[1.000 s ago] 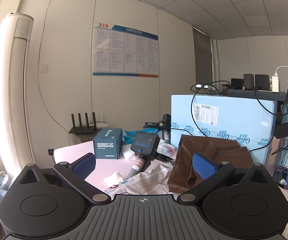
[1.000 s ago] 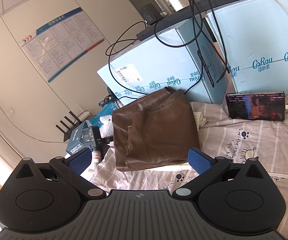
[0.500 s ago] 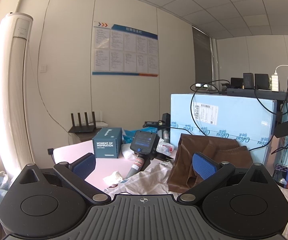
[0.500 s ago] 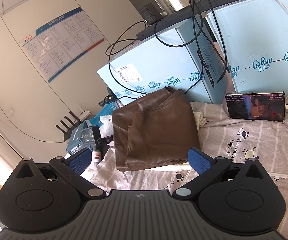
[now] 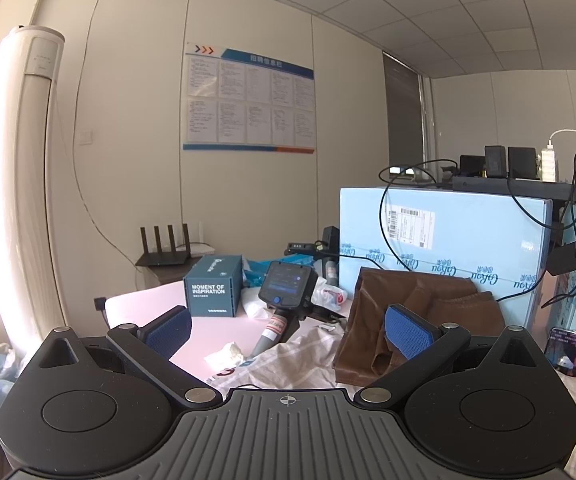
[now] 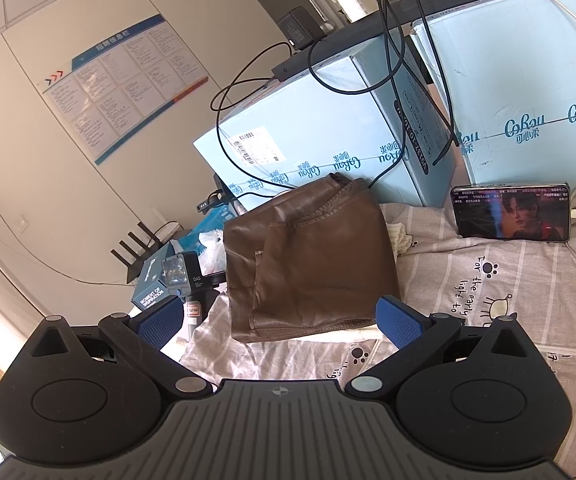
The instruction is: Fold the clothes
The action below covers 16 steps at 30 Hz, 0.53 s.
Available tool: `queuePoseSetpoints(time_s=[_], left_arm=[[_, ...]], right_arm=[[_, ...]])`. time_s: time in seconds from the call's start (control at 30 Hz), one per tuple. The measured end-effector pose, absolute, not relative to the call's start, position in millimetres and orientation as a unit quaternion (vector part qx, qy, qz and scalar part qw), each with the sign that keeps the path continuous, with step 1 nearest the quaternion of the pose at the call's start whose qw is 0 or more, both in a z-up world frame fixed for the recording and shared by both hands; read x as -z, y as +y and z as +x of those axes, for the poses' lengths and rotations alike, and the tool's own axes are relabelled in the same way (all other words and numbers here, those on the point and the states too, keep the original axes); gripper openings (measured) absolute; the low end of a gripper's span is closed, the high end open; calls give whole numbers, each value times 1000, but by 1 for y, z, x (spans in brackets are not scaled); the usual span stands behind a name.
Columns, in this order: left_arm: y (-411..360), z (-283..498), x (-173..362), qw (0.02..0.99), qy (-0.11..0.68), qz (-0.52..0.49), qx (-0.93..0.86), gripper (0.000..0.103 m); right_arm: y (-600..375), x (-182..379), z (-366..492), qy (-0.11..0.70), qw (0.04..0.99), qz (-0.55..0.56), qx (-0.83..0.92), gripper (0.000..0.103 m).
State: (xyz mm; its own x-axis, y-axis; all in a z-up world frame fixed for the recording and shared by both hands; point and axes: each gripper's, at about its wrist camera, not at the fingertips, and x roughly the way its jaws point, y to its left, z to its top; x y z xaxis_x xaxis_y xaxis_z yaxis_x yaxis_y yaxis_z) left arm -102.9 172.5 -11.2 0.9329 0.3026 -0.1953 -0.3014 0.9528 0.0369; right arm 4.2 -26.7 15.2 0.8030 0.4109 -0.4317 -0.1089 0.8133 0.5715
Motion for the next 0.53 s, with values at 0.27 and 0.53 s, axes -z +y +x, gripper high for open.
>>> queuePoseSetpoints(time_s=[0.27, 0.53], left_arm=[[172, -103, 12, 983, 100, 3, -154, 103], [173, -104, 13, 983, 100, 2, -154, 103]], right_arm=[[-26, -15, 4, 280, 910, 270, -143, 103], [-26, -16, 4, 280, 910, 270, -144, 103]])
